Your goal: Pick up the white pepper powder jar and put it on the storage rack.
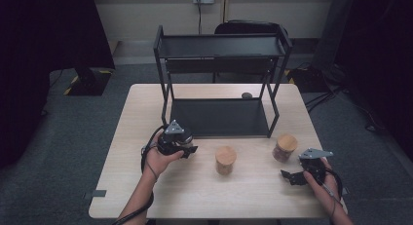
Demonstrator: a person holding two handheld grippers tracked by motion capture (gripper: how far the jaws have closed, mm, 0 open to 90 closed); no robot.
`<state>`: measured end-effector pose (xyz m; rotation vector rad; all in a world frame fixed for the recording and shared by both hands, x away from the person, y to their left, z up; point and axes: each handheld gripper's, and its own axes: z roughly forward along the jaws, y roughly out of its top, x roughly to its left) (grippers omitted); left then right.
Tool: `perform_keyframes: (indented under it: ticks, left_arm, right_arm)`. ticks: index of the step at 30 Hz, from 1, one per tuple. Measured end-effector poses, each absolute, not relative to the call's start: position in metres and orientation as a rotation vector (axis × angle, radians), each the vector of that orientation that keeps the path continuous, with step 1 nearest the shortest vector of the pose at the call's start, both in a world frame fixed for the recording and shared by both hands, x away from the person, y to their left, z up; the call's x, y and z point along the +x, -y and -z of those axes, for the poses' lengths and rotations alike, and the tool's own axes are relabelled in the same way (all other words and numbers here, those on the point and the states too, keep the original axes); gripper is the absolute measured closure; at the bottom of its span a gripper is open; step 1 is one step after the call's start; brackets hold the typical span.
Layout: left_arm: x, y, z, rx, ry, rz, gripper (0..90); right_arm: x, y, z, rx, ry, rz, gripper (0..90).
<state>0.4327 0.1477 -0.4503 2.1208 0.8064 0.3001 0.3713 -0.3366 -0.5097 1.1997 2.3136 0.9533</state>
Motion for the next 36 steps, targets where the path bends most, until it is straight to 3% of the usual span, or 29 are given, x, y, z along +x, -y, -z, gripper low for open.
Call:
perform_keyframes:
  ticks: [36]
  left_arm:
    - [0.466, -0.133, 0.436, 2.107, -0.807, -0.331, 31.1]
  right_arm:
    - [0.371, 0.337, 0.510, 1.196, -2.317, -0.955, 0.0]
